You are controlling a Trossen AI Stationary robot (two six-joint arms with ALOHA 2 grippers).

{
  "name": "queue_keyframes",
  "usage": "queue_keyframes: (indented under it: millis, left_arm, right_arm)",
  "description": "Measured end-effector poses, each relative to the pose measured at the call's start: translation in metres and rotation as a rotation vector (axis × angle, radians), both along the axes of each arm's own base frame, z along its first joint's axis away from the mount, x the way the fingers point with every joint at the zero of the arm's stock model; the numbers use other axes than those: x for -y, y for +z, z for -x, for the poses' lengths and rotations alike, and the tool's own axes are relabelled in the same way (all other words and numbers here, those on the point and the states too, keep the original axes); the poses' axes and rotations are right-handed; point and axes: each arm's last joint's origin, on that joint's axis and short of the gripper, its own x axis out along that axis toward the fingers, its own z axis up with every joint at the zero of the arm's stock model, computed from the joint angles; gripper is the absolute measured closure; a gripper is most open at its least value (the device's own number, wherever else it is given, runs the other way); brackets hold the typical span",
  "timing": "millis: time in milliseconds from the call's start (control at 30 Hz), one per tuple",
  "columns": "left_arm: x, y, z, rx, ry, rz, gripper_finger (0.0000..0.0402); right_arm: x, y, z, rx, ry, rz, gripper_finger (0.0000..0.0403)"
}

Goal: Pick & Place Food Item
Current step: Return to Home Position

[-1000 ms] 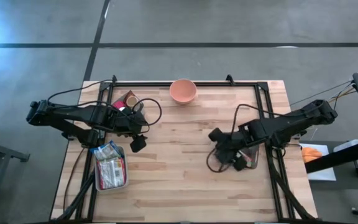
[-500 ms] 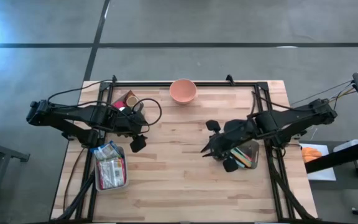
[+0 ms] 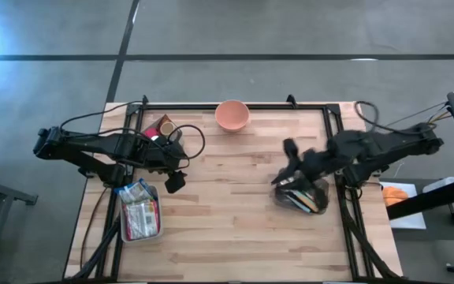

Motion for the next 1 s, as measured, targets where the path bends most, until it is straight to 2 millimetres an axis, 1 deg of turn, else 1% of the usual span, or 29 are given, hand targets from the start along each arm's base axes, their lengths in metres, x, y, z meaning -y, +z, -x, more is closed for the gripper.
queue_keyframes:
  millis: [100, 167, 300, 333, 433, 533, 600, 700, 767, 867, 933, 1000]
  left_arm:
    - [0.000, 0.000, 0.000, 0.000, 0.000, 0.000, 0.0078]
    - [0.000, 0.000, 0.000, 0.000, 0.000, 0.000, 0.0078]
    - [0.000, 0.000, 0.000, 0.001, 0.000, -0.001, 0.0078]
    - [0.000, 0.001, -0.001, 0.014, 0.011, -0.015, 0.0078]
    - [-0.004, 0.005, -0.007, 0.094, 0.057, -0.146, 0.0078]
    - [-0.002, 0.004, -0.008, 0.100, 0.008, -0.158, 0.0078]
    - [-0.001, 0.000, -0.005, 0.159, 0.018, -0.175, 0.0078]
    - [-0.004, -0.004, 0.012, 0.304, 0.047, -0.186, 0.0078]
    - [-0.007, -0.012, 0.031, 0.377, 0.053, -0.166, 0.0078]
    - [-0.009, -0.022, 0.059, 0.535, 0.033, -0.099, 0.0078]
    - [-0.011, -0.030, 0.075, 0.620, 0.018, -0.069, 0.0078]
    - [-0.013, -0.042, 0.086, 0.670, 0.019, -0.064, 0.0078]
  right_arm:
    - [0.006, -0.002, 0.021, 0.103, -0.009, -0.068, 0.0330]
    - [0.009, -0.009, 0.030, 0.173, -0.014, -0.103, 0.0330]
    - [0.013, -0.035, 0.041, 0.245, -0.031, -0.165, 0.0330]
    - [0.015, -0.040, 0.044, 0.258, -0.047, -0.183, 0.0330]
    - [0.018, -0.058, 0.051, 0.275, -0.075, -0.207, 0.0330]
    - [0.019, -0.074, 0.055, 0.272, -0.071, -0.227, 0.0330]
    - [0.020, -0.081, 0.059, 0.281, -0.069, -0.237, 0.0330]
    - [0.022, -0.091, 0.066, 0.289, -0.070, -0.229, 0.0330]
    - [0.022, -0.099, 0.069, 0.279, -0.070, -0.227, 0.0330]
    - [0.023, -0.109, 0.072, 0.263, -0.070, -0.226, 0.0330]
    - [0.024, -0.115, 0.073, 0.254, -0.071, -0.221, 0.0330]
    - [0.024, -0.122, 0.073, 0.257, -0.071, -0.211, 0.0330]
